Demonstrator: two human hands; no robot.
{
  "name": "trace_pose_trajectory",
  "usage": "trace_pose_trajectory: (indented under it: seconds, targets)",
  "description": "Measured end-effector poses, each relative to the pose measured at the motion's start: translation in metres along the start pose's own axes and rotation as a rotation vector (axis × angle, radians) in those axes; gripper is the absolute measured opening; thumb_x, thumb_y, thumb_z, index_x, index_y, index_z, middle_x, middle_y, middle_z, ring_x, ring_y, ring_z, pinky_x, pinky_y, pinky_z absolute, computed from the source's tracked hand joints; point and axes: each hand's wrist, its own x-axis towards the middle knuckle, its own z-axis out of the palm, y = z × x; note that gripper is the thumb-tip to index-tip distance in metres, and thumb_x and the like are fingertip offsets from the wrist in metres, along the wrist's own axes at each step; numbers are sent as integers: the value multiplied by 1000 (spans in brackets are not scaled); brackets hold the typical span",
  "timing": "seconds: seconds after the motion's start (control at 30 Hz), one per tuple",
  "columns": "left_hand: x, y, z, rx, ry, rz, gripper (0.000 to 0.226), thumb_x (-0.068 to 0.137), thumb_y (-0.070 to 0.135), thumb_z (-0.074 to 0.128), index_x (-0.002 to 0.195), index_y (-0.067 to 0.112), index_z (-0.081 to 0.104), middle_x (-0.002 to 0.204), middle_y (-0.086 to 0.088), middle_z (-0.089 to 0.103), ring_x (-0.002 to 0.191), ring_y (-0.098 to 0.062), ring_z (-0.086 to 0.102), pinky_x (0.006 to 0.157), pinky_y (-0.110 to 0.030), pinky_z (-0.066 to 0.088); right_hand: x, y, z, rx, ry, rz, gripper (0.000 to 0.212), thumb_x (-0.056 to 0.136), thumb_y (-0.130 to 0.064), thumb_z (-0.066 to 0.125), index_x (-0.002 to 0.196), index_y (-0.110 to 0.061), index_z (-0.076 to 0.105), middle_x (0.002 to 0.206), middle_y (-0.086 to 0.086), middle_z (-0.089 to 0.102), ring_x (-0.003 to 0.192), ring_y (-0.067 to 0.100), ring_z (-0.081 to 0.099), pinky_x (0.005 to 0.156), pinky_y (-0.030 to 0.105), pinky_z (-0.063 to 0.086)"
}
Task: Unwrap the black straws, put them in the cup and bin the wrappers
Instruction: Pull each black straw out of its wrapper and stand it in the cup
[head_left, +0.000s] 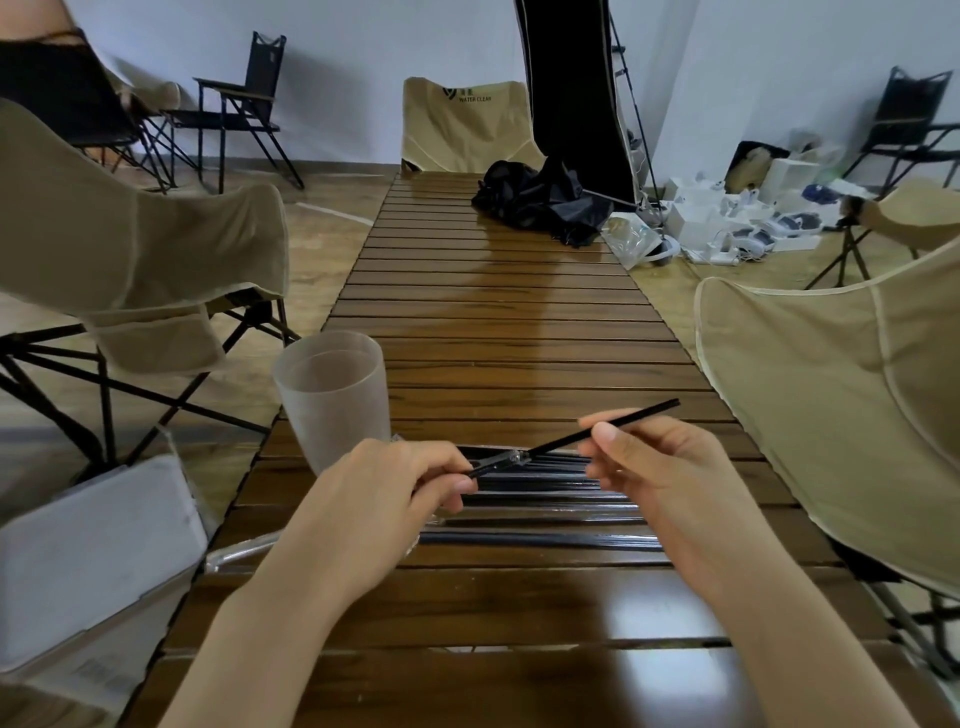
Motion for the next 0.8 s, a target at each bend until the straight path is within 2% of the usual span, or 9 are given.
trace_pose_trajectory:
  seconds: [0.13,0.27,0.37,0.5,0.6,0.7,0.8]
  targets:
    - [0,-3,-2,22,25,-18,17,93,46,49,95,42,66,78,22,67,79,8,62,70,-9,46,3,-3,-12,62,84,0,17,82,-16,63,94,-12,74,82,9,71,75,18,62,71,30,49]
    - [0,1,2,6,-1,-12,18,92,46,49,99,42,65,80,23,67,82,11,63,74,-14,52,-1,1,1,-46,-21,3,16,85,-13,62,97,-13,72,85,8,72,75,18,64,72,33,50]
    - [0,3,1,-15,-25,-21,19,92,45,49,101,41,65,82,23,68,84,11,63,77,-17,54,0,1,4,-105,-29,-14,15,87,-9,59,93,-12,73,84,10,72,75,20,66,72,34,51]
    - [-1,1,-3,8,-16,-26,19,93,44,49,103,42,65,83,22,68,84,10,63,74,-7,46,5,-3,-15,10,58,-3,15,84,-15,63,93,-10,73,82,11,71,75,19,63,70,31,48]
    - [-1,0,-2,24,-22,-29,19,93,44,50,103,41,65,82,23,68,83,11,62,73,-6,45,4,-2,-17,-7,51,-7,20,79,-21,65,94,-11,73,83,9,72,73,16,63,68,30,48]
    - [0,-2,1,7,-27,-28,20,93,44,50,103,40,67,78,24,67,80,9,64,73,-14,52,2,3,-2,-93,-25,-20,14,83,-15,63,93,-14,73,87,9,72,74,17,65,68,30,48]
    - [0,-3,1,9,-21,-29,18,92,44,52,101,42,66,78,25,68,83,13,62,74,-10,49,2,3,2,-104,-28,-38,15,87,-11,60,92,-14,73,87,10,72,76,19,65,68,31,48]
